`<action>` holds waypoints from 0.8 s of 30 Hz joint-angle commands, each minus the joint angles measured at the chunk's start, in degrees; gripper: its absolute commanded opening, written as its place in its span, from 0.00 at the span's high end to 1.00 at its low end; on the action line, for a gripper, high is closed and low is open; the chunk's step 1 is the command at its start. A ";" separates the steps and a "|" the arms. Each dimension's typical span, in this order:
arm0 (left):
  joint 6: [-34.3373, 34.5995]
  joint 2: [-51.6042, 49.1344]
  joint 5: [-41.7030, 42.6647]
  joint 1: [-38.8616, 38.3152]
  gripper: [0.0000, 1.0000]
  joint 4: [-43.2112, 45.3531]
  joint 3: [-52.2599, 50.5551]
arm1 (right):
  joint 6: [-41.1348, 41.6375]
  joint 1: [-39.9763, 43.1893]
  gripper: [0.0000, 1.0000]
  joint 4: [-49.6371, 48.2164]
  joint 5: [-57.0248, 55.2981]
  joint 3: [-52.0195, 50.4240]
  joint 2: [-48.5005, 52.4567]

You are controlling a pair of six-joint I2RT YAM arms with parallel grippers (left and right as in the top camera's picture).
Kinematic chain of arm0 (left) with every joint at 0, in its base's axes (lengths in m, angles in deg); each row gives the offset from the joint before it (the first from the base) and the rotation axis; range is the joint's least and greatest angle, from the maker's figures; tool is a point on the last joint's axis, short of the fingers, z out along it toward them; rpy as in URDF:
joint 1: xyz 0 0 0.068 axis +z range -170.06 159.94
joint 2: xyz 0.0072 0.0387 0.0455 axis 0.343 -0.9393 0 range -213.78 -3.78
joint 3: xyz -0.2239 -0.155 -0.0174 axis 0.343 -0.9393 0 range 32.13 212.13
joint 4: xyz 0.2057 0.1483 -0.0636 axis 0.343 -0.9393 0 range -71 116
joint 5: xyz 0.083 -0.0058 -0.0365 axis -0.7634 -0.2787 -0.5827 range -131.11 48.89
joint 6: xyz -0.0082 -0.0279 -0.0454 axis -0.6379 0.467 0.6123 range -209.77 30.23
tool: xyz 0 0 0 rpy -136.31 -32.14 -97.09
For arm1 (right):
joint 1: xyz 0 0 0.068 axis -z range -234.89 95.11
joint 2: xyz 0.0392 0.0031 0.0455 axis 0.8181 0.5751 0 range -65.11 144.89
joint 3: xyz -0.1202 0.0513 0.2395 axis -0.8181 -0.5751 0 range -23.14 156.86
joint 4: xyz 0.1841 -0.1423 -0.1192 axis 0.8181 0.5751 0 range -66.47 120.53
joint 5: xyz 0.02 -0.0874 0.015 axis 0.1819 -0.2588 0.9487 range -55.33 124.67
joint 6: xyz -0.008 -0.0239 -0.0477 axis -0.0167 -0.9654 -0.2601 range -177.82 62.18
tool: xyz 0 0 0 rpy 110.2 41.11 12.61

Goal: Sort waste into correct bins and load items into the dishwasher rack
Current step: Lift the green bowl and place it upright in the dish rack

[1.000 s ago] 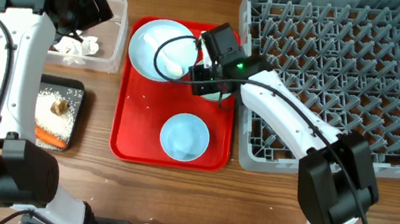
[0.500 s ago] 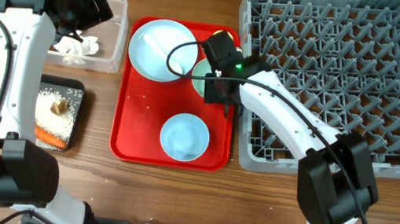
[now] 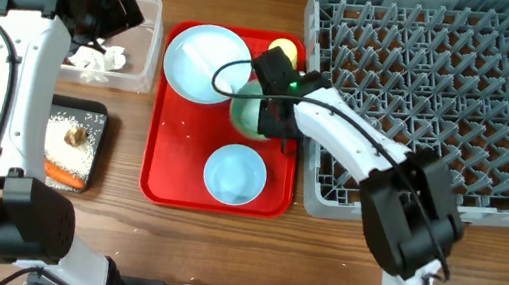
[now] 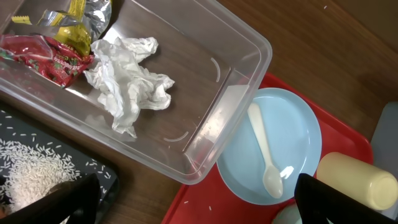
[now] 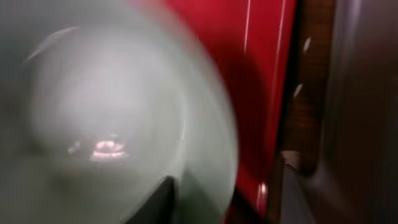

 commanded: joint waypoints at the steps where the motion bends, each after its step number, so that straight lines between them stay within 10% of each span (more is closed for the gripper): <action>1: 0.48 -0.55 -0.55 0.15 0.00 0.15 -0.42 | -1.75 -0.13 0.96 -0.22 0.46 0.35 1.44; 13: 0.50 -0.55 -0.55 0.15 0.00 0.17 -0.42 | -23.37 3.52 0.96 -2.51 -22.97 13.51 -14.58; 24: 0.48 -0.55 -0.55 0.15 0.00 0.17 -0.42 | -71.97 19.63 0.96 -46.12 -48.39 13.11 2.80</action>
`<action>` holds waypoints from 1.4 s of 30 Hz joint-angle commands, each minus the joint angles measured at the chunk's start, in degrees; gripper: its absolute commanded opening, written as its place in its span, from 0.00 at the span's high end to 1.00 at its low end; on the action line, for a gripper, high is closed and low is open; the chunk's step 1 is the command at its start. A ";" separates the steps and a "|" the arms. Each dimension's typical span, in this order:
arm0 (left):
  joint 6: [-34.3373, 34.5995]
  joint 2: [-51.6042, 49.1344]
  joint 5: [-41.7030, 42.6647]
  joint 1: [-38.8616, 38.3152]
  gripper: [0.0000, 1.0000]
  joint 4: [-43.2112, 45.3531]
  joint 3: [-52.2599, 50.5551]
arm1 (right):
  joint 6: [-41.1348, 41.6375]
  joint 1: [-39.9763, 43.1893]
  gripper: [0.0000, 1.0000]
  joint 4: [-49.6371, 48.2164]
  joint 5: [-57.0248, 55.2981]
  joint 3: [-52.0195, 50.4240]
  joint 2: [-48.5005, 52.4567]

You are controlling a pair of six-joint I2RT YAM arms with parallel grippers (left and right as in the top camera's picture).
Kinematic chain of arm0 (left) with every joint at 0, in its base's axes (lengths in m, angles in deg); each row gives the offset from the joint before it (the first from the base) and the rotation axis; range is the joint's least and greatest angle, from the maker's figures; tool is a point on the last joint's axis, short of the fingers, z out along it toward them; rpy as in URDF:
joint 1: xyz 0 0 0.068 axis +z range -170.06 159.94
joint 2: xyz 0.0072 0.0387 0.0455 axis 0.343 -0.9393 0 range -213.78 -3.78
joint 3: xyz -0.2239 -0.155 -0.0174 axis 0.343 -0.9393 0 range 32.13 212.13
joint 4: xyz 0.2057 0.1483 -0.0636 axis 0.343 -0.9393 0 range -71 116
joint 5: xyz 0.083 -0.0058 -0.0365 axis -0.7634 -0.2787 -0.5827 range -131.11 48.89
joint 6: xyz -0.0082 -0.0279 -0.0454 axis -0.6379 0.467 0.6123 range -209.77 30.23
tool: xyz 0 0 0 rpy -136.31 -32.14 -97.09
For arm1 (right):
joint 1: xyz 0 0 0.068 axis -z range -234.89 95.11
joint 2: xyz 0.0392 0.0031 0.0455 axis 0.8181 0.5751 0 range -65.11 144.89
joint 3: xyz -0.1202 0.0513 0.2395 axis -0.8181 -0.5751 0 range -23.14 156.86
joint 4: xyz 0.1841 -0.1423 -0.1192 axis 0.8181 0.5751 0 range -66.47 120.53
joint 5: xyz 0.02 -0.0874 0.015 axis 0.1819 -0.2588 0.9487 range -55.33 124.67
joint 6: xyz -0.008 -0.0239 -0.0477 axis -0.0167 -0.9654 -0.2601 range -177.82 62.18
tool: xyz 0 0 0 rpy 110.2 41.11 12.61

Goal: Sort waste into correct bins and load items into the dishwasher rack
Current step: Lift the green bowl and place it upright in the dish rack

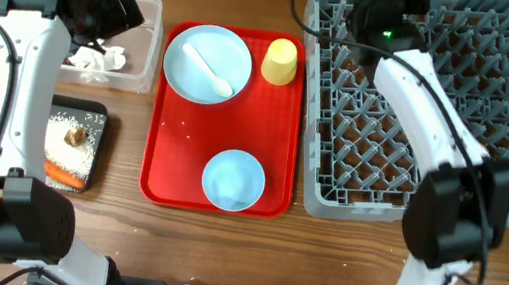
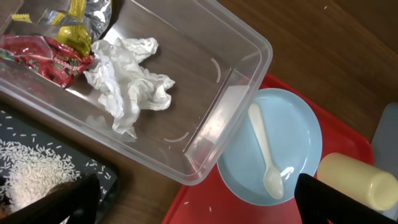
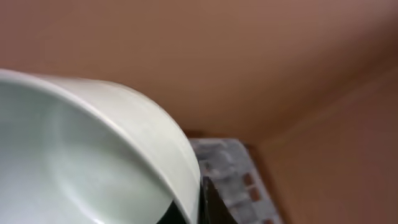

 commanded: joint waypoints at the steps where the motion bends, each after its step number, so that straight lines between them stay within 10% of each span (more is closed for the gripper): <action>1: 0.48 -0.52 -0.55 0.15 0.00 0.00 -0.31 | -17.97 1.44 0.96 -2.32 -5.14 0.22 5.40; 18: 0.50 -0.52 -0.55 0.15 0.00 0.00 -0.31 | -7.41 -3.96 0.96 13.33 1.40 0.00 6.97; 21: 0.48 -0.52 -0.55 0.15 0.00 0.00 -0.31 | -7.37 -4.00 0.82 14.16 1.40 0.00 6.97; 42: 0.50 -0.52 -0.55 0.15 0.00 0.00 -0.31 | -2.80 -0.22 0.96 9.29 -6.14 0.00 7.17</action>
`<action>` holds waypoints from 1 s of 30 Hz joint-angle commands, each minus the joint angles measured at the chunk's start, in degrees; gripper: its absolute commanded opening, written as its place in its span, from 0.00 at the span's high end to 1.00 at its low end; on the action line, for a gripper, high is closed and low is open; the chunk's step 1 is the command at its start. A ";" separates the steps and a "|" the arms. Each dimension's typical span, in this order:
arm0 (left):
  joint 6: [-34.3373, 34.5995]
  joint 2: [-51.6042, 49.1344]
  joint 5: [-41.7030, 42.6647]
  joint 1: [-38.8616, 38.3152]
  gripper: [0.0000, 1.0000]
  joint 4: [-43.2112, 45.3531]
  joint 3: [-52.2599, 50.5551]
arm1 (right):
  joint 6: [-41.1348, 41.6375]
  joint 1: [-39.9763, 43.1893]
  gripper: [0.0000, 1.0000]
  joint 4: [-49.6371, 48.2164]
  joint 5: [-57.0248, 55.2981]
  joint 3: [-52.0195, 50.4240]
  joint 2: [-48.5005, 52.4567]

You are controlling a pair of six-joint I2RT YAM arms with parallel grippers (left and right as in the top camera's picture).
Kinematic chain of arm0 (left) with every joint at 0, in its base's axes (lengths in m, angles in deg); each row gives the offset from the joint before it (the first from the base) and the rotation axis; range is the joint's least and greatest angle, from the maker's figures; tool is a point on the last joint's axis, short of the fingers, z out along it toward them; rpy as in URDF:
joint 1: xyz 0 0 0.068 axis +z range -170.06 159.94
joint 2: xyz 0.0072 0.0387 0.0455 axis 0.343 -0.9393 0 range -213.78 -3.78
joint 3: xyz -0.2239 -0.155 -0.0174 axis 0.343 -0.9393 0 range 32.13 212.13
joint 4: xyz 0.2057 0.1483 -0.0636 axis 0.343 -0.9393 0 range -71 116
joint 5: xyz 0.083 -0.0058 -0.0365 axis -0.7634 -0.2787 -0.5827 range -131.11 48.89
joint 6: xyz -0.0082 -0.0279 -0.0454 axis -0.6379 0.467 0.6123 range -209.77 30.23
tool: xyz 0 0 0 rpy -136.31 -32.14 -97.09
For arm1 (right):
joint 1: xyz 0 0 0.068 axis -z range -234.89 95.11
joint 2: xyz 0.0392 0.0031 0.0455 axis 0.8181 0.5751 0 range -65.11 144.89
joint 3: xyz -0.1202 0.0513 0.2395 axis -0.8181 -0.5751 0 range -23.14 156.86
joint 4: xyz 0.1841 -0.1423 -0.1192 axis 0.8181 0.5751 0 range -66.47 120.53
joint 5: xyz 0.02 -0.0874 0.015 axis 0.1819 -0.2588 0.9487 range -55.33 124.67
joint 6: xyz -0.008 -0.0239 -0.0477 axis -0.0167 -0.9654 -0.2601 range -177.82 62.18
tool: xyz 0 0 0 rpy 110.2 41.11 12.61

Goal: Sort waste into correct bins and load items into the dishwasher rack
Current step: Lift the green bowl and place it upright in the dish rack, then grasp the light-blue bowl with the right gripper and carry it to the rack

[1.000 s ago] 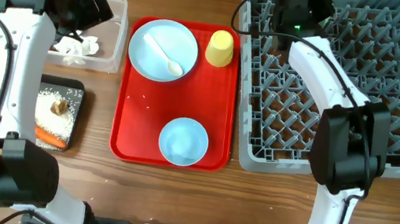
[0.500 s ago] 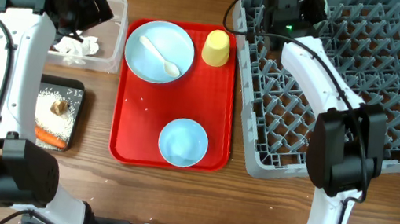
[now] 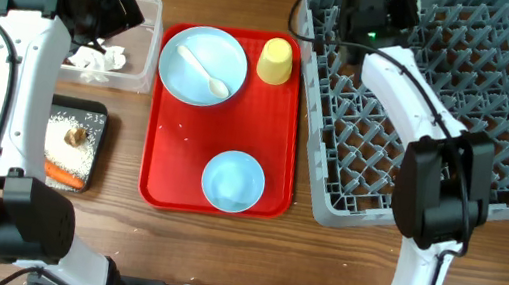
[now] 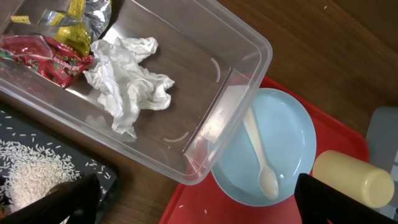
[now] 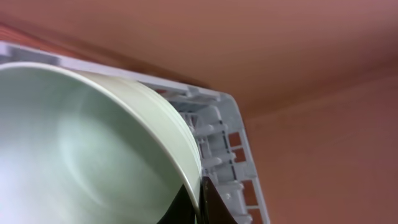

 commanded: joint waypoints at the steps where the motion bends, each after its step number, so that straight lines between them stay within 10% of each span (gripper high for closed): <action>1: 0.50 -0.52 -0.57 0.15 0.00 0.02 -0.31 | 2.73 0.04 0.96 3.21 -0.46 -0.57 1.51; 9: 0.50 -0.52 -0.57 0.15 0.00 0.02 -0.31 | 4.96 -2.16 0.85 8.11 6.56 -0.57 1.51; 13: 0.48 -0.52 -0.57 0.15 0.00 0.02 -0.31 | 4.94 -5.16 0.20 10.93 6.05 -0.57 1.38; 16: 0.50 -0.52 -0.57 0.15 0.00 0.02 -0.31 | 4.81 -7.67 0.00 12.07 5.62 -0.57 0.92; 24: 0.50 -0.52 -0.57 0.15 0.00 0.02 -0.31 | 5.05 -15.67 0.00 14.95 11.04 -0.55 -9.22; 30: 0.50 -0.52 -0.57 0.15 0.00 0.02 -0.31 | 12.72 -22.71 0.06 46.40 64.46 -0.57 -12.66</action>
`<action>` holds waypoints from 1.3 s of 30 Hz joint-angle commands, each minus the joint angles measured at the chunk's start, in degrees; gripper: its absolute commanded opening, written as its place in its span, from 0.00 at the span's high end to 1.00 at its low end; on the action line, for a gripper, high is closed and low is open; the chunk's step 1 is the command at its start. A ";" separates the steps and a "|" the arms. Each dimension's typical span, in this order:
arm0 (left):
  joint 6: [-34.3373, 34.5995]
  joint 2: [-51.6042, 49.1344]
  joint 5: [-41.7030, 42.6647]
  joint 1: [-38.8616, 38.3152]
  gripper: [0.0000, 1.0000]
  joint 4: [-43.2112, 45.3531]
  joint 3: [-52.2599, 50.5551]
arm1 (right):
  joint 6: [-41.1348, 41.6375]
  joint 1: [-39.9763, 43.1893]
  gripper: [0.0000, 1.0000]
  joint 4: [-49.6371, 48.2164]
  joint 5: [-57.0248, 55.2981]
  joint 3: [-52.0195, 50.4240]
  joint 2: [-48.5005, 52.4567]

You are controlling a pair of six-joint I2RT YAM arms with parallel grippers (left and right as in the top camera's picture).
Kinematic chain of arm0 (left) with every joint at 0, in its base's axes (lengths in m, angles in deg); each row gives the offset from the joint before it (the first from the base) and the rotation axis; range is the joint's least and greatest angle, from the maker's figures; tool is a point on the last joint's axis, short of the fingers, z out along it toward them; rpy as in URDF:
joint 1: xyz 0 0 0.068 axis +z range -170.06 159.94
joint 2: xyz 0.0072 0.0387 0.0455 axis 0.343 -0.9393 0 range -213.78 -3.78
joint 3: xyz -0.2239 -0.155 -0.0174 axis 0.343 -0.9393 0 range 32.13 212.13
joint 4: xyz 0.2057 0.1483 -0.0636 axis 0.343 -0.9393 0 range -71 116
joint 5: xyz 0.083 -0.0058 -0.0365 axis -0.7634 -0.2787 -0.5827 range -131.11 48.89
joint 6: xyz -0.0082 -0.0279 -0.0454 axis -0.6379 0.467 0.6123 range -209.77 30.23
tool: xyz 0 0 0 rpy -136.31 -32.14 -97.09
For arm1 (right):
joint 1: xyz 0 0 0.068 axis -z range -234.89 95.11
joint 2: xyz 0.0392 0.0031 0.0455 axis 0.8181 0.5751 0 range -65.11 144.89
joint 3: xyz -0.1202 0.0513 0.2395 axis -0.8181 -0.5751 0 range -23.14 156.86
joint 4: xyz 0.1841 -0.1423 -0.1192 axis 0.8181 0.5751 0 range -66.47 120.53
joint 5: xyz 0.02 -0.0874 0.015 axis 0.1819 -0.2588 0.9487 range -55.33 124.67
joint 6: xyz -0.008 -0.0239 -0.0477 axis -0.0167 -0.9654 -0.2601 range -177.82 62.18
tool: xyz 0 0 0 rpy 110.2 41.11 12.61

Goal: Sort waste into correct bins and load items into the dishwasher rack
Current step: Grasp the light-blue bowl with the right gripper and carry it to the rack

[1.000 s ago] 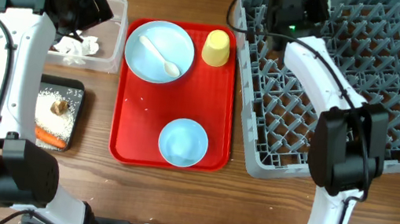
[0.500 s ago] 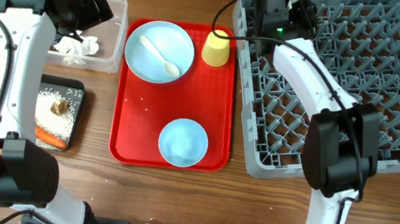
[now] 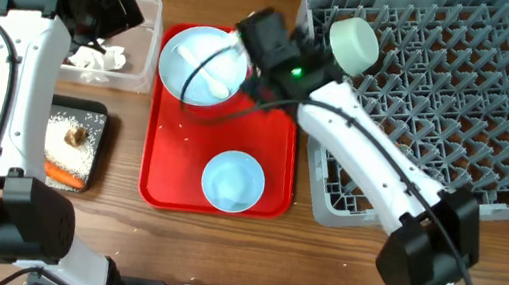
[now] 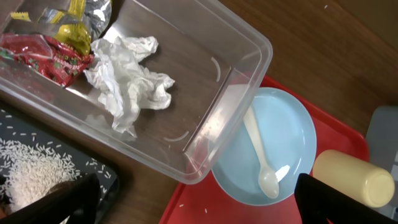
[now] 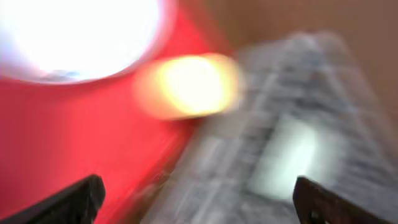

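A pale green bowl (image 3: 353,42) sits on its side in the grey dishwasher rack (image 3: 441,110), near the rack's far left corner. My right gripper (image 5: 198,202) is open and empty over the red tray (image 3: 170,165), its view blurred. On the tray lie a light blue plate (image 3: 196,58) holding a white spoon (image 4: 261,158), a yellow cup (image 4: 351,180) and a small blue bowl (image 3: 233,178). My left gripper (image 4: 189,199) hangs open above the clear waste bin (image 4: 155,87), with nothing between its fingers.
The clear bin holds crumpled white tissue (image 4: 127,84) and red and yellow wrappers (image 4: 50,43). A black tray (image 3: 73,141) at the left carries rice, a carrot piece and a brown scrap. The rack fills the right side.
My right gripper has let go of the green bowl, which now rests in the rack's far left corner. The arm has come back over the red tray. The left arm has not moved.
First my right gripper was at the green bowl on the red tray. Then it held the bowl over the rack's far left, and stayed there a moment later. Now the bowl rests in the rack and the gripper is open over the tray. The left arm stayed put.
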 commanded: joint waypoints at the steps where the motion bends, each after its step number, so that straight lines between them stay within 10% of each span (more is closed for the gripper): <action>1: 0.48 -0.52 -0.59 0.15 0.00 0.17 -0.28 | 4.20 0.09 0.12 7.96 31.82 -0.59 -0.28; 13: 0.50 -0.52 -0.59 0.15 0.00 0.17 -0.28 | 14.43 -0.02 0.46 -4.92 33.94 -26.69 -0.17; 16: 0.50 -0.52 -0.59 0.15 0.00 0.17 -0.28 | 14.97 -0.02 0.96 -8.20 32.22 -27.67 -0.20; 21: 0.48 -0.52 -0.59 0.15 0.00 0.17 -0.28 | 19.32 2.16 0.96 -5.62 27.04 -19.61 -2.69; 28: 0.48 -0.52 -0.59 0.15 0.00 0.17 -0.28 | 28.30 9.18 0.96 1.75 -23.63 -6.03 -20.09; 39: 0.48 -0.52 -0.59 0.15 0.00 0.17 -0.28 | 43.85 18.73 0.96 3.74 -53.68 -10.01 -1.57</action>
